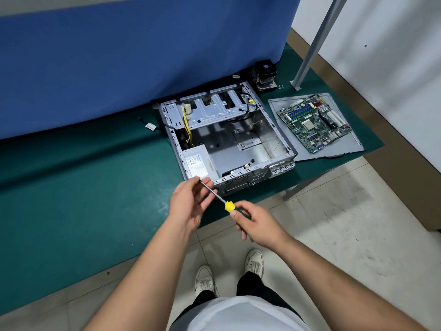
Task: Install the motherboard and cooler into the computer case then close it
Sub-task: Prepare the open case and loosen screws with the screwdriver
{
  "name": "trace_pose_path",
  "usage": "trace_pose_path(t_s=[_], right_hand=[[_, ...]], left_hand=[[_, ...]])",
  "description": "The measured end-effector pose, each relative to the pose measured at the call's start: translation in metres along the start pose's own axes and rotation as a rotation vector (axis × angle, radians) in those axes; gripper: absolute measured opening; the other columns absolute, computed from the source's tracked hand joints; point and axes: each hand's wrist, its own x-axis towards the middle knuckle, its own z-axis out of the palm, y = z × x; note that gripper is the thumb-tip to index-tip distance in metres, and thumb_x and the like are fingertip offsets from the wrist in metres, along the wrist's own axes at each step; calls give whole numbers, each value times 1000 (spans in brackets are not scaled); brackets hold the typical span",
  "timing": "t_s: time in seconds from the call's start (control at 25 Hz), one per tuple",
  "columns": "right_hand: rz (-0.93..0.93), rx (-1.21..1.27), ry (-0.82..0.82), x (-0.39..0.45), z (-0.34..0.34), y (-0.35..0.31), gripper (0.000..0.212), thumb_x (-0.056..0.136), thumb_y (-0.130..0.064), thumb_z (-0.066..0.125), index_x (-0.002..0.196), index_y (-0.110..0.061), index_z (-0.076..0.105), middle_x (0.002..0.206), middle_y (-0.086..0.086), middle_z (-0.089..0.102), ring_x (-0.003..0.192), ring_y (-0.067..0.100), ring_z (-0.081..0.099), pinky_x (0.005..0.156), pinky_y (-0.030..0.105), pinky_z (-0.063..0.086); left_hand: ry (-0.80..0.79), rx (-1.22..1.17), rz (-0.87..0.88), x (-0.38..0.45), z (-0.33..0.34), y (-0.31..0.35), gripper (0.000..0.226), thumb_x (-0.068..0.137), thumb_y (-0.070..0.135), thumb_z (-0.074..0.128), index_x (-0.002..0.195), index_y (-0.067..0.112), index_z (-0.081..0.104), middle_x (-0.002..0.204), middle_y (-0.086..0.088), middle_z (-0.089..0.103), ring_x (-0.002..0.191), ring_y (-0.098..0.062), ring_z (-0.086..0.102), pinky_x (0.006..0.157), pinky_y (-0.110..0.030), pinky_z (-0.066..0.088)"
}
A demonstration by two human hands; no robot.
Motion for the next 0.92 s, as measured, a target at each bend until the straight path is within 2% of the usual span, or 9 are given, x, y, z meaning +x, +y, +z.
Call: trace_pose_path(t_s=[0.16,0.28,0.48,0.56,0.64,0.72,0.76,0.84,0.92], right_hand=[[136,67,-22,-23,28,23,33,93,-65,46,96,-39,66,64,-2,63,54,18,63,55,31,50],[196,120,-23,-30,44,25,25,101,-54,48,93,-35,63,66,-4,60,54,15,55,50,29,44],[274,289,-11,-34,64,14,25,107,-34,48,106,-11,58,67,-2,54,50,14,47,44,26,37],[288,334,6,-34,68,8,24,108,-32,47,105,-10,57,66,-2,53,49,14,46,44,25,36],[296,355,7,-34,71,5,24,109,-31,46,104,-10,57,67,0,52,49,14,45,44,25,36],[298,353,-4,-33,74,3,26,109,-32,46,106,-8,57,68,1,52,50,14,46,44,26,36],[299,353,-9,-33,75,2,27,109,-32,46,107,-7,57,68,1,52,50,14,46,44,26,37],[302,363,-10,-32,77,1,27,108,-33,46,107,-8,57,68,2,52,50,14,46,44,26,37],[304,383,-6,-31,80,0,27,108,-32,46,106,-7,56,67,2,52,49,14,46,44,26,36]], left_hand=[[-7,63,-36,-9,-26,-26,7,99,11,64,102,10,57,101,-17,78,91,-26,78,68,-40,63],[33,98,-36,-9,-35,-36,9,99,12,66,103,10,58,100,-15,78,90,-23,78,67,-37,64],[47,253,-23,-9,-45,-32,6,102,11,61,106,8,64,104,-16,78,89,-21,77,68,-34,63],[108,459,76,-12,-53,-30,10,102,9,56,104,9,66,103,-17,77,87,-23,74,71,-35,63],[188,842,423,-13,-63,-25,13,98,6,56,103,13,66,102,-12,72,93,-26,68,82,-40,59],[147,1207,812,-11,-69,-13,25,92,5,60,114,16,64,115,-1,63,110,-23,56,98,-38,49],[95,1348,930,-7,-68,-5,36,90,5,62,124,18,62,127,1,59,120,-20,49,104,-35,43],[-8,1595,966,6,-62,13,56,89,11,66,142,25,55,152,8,46,137,-20,37,109,-36,36],[-79,1806,891,17,-56,24,64,91,20,68,149,34,47,163,15,31,146,-21,28,109,-43,37]])
